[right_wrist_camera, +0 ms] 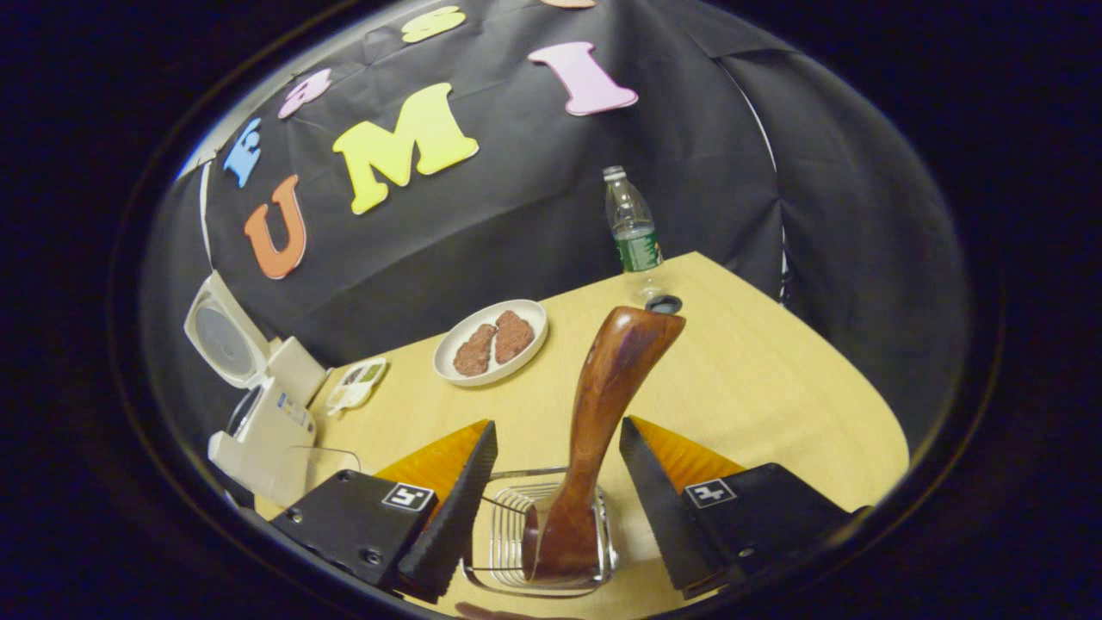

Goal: Close the left gripper, press the button to open the rice cooker; take a wooden spoon from the chopstick holder with the right hand, scoop a spoonful of rice and pour it into the rice cooker, then put the wooden spoon back into the chopstick holder.

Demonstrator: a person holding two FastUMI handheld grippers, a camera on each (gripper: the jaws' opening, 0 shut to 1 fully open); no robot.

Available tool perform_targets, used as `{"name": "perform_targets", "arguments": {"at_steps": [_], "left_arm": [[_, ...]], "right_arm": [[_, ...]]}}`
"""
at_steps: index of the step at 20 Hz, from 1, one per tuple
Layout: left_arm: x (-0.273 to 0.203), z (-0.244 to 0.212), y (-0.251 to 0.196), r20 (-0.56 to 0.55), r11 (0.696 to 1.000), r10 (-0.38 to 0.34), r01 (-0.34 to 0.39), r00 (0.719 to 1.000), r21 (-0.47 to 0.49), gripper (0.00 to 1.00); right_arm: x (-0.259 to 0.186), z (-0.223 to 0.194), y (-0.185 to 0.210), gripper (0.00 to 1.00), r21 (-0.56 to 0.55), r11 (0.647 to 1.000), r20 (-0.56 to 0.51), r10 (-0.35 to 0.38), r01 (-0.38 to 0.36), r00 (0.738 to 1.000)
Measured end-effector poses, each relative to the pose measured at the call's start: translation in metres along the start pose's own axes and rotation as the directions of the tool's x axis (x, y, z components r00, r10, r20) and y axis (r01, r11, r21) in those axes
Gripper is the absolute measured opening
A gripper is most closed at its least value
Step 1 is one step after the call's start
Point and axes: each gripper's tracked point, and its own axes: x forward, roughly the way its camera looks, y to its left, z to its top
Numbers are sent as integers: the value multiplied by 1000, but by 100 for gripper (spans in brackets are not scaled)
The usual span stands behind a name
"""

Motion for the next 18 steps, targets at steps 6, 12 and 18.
{"name": "perform_targets", "arguments": {"at_steps": [6, 12, 18], "left_arm": [[1, -17, -5, -39, 998, -59, 60, 997, 26, 94], [1, -32, -10, -65, 996, -81, 83, 995, 26, 94], [-3, -42, -3, -78, 997, -81, 82, 994, 1, 95]], "right_arm": [[6, 2, -8, 44, 70, 997, -3, -37, 37, 999], [-7, 12, -14, 18, 64, 995, 47, -81, 78, 996], [-44, 39, 3, 13, -1, 996, 147, -88, 89, 985]]}}
